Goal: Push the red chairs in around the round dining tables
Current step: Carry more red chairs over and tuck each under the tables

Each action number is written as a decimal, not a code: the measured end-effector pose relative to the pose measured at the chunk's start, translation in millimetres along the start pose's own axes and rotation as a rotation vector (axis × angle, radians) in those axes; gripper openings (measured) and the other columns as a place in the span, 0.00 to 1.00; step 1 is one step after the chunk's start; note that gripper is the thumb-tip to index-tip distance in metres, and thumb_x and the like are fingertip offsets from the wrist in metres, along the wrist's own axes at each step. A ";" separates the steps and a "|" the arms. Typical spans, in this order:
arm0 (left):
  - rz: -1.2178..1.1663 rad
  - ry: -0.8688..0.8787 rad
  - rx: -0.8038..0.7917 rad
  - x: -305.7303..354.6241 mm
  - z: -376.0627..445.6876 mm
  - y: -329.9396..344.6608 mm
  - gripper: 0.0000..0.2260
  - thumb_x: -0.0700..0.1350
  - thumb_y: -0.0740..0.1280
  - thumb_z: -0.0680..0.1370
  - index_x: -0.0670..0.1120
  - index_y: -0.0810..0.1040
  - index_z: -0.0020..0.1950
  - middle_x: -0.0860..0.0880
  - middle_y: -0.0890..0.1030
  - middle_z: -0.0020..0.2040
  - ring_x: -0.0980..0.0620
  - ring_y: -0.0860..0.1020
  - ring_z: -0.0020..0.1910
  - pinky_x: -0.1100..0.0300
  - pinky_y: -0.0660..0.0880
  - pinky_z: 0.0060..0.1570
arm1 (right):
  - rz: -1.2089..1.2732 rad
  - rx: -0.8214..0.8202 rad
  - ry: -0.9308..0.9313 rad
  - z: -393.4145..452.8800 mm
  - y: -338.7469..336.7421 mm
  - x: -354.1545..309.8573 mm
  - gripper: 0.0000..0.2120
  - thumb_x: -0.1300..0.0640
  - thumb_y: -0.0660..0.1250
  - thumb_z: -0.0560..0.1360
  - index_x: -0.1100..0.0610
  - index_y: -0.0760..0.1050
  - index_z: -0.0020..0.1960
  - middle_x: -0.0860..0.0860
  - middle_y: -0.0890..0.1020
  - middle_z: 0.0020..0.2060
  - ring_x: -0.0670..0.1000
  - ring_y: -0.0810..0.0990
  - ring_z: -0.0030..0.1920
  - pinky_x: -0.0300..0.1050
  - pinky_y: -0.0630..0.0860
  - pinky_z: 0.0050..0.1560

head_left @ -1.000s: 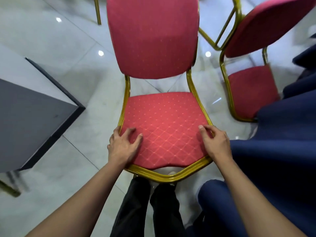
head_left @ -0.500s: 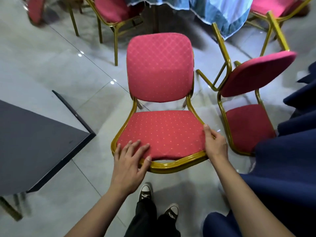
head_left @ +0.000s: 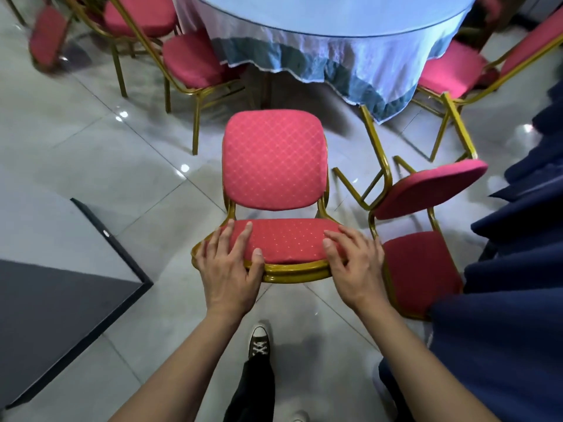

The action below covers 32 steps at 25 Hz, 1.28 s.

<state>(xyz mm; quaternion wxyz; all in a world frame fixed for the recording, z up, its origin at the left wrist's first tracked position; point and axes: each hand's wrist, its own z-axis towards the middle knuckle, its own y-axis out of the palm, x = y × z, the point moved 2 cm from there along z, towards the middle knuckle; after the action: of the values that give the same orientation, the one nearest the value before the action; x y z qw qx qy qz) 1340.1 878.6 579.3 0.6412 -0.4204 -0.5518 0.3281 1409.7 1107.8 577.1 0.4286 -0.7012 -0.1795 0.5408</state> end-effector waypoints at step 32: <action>-0.037 0.059 -0.013 41.9 293.3 -37.2 0.27 0.61 0.48 0.80 0.56 0.72 0.75 0.50 0.75 0.72 0.49 0.69 0.73 0.41 0.61 0.73 | 0.108 0.143 -0.003 242.3 -23.6 -61.4 0.31 0.29 0.49 0.79 0.46 0.75 0.69 0.46 0.75 0.63 0.50 0.69 0.68 0.68 0.58 0.74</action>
<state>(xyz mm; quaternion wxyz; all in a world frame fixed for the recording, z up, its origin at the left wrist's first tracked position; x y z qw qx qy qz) 1057.4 951.5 641.8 0.6605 -0.4237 -0.5425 0.2998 1172.2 1175.9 621.4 0.4474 -0.6766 -0.1029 0.5757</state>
